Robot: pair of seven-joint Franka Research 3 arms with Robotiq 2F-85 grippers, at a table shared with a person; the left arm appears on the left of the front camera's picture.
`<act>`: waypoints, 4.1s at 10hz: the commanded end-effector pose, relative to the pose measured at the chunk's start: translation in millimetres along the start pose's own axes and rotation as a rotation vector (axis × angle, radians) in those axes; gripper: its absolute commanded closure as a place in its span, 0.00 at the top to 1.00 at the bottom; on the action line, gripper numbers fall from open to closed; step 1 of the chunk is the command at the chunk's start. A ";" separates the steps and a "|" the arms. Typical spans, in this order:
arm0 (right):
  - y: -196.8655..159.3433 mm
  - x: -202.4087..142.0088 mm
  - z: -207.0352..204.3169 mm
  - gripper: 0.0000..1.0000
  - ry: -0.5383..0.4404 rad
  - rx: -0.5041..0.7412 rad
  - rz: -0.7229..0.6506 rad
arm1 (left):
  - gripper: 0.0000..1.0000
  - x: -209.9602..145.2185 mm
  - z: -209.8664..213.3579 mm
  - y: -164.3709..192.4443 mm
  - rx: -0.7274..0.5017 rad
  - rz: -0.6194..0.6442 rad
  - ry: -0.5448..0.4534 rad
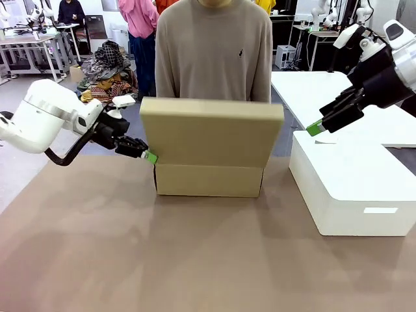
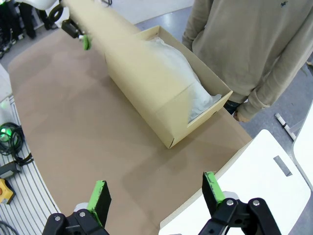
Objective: Pack the shoes into the box.
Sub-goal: Close the Shoes Box, then press down on the lid of the Shoes Box.
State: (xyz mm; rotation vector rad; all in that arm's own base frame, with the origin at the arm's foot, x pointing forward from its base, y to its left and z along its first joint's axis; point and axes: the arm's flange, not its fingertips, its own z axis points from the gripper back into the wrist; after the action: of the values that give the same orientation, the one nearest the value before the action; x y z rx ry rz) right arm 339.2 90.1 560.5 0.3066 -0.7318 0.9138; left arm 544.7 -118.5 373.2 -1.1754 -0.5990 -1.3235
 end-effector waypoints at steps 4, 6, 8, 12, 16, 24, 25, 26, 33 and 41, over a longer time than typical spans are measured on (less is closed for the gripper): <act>-0.1 0.2 -0.3 1.00 -0.007 0.000 0.000 | 0.00 27.4 9.2 4.4 0.297 -0.089 -0.028; -0.1 0.2 -0.3 1.00 -0.007 0.000 0.000 | 0.00 29.6 20.9 9.3 0.348 -0.040 -0.022; -0.1 0.2 -0.3 1.00 -0.007 0.000 0.000 | 0.00 33.5 22.1 14.3 0.324 -0.057 -0.010; -0.1 0.2 -0.3 1.00 -0.007 0.000 0.000 | 0.00 33.5 22.1 14.3 0.324 -0.057 -0.010; -0.1 0.2 -0.3 1.00 -0.007 0.000 0.000 | 0.00 33.5 22.1 14.3 0.324 -0.057 -0.010; -16.2 105.0 -37.1 0.76 0.155 -0.008 -0.022 | 0.40 89.6 38.6 -97.1 0.466 0.187 0.206; -21.2 120.9 -53.5 0.56 0.174 -0.024 -0.024 | 0.60 94.8 40.7 -113.9 0.496 0.238 0.266; -24.4 130.8 -66.3 0.36 0.171 -0.033 -0.018 | 0.80 97.1 41.5 -122.7 0.523 0.274 0.309; -49.5 163.6 -160.3 0.00 0.138 -0.170 -0.117 | 1.00 102.6 31.8 -169.4 0.722 0.168 0.374; -53.1 152.2 -171.9 0.00 0.159 -0.153 -0.109 | 1.00 112.8 23.9 -175.9 0.724 0.135 0.357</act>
State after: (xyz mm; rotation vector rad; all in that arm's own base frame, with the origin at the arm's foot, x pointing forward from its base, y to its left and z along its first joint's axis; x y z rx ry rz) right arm 518.1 245.7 541.5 0.1282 -0.6200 0.7581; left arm 409.9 -117.4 532.7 -0.3732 -0.6602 -1.0365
